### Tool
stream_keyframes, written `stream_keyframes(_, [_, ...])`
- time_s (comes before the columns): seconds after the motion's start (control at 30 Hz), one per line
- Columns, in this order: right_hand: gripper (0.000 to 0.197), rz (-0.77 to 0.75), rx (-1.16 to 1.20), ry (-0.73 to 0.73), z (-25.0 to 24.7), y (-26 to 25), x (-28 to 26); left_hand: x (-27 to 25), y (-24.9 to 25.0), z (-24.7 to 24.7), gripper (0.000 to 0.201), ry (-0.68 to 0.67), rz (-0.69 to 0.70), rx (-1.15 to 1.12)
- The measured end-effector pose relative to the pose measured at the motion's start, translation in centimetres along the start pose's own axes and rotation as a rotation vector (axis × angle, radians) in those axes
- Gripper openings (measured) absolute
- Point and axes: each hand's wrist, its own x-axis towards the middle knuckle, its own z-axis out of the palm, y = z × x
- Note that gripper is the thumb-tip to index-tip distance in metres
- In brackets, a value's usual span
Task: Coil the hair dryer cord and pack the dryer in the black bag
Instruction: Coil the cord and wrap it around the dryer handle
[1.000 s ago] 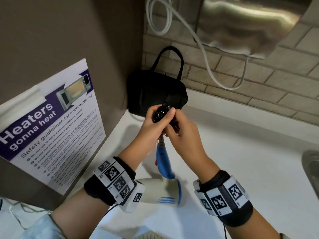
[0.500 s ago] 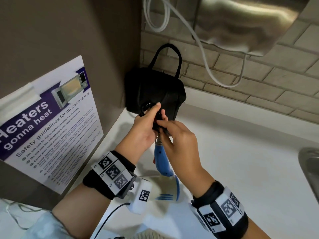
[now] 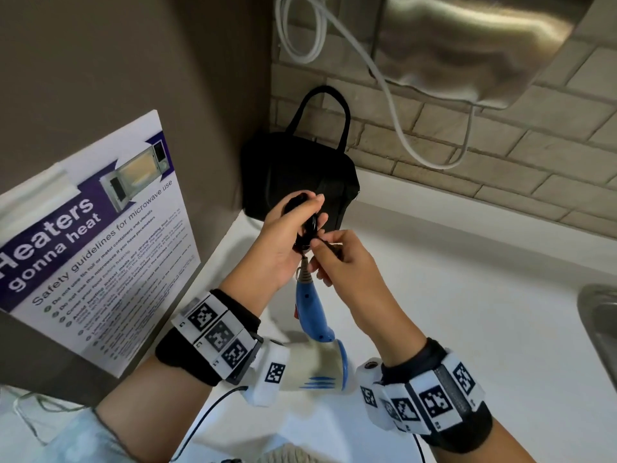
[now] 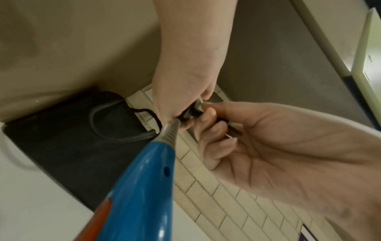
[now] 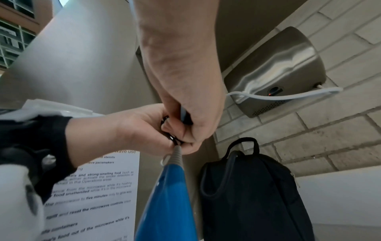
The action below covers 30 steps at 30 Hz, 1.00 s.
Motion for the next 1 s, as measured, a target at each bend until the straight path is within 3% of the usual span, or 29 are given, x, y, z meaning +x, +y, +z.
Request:
stream_keyframes(0.17, [0.022, -0.203, -0.231, 0.048, 0.8, -0.5, -0.7, 0.4, -0.7, 0.4, 0.01, 0.162, 0.155, 0.164])
stream_keyframes(0.27, [0.018, -0.314, -0.375, 0.065, 0.8, -0.9, -1.4, 0.2, -1.1, 0.7, 0.013, 0.181, 0.259, 0.232])
stream_keyframes(0.4, [0.012, -0.414, -0.498, 0.086, 1.1, -1.0, -2.5, 0.4, -0.8, 1.0, 0.013, 0.211, 0.207, 0.097])
stream_keyframes(0.47, [0.015, -0.408, -0.469, 0.099, 1.3, -0.8, -3.0, 0.6, -0.7, 1.0, 0.014, 0.201, 0.167, 0.062])
stream_keyframes(0.6, [0.019, -0.233, -0.196, 0.071, 1.0, -0.5, -2.3, 0.6, -0.5, 0.2, 0.008, 0.102, 0.103, -0.021])
stream_keyframes(0.73, [0.018, -0.228, -0.192, 0.076, 0.8, -0.3, -1.6, -0.1, -0.4, -0.1, 0.007, -0.018, 0.025, -0.044])
stream_keyframes(0.87, [0.015, -0.268, -0.243, 0.07, 0.8, -0.2, -1.7, -0.2, -0.8, 0.0, 0.003, 0.089, 0.087, 0.118])
stream_keyframes(1.0, [0.017, -0.366, -0.406, 0.092, 1.0, -0.4, -2.9, 0.1, -1.0, 0.6, 0.014, 0.151, 0.14, 0.063])
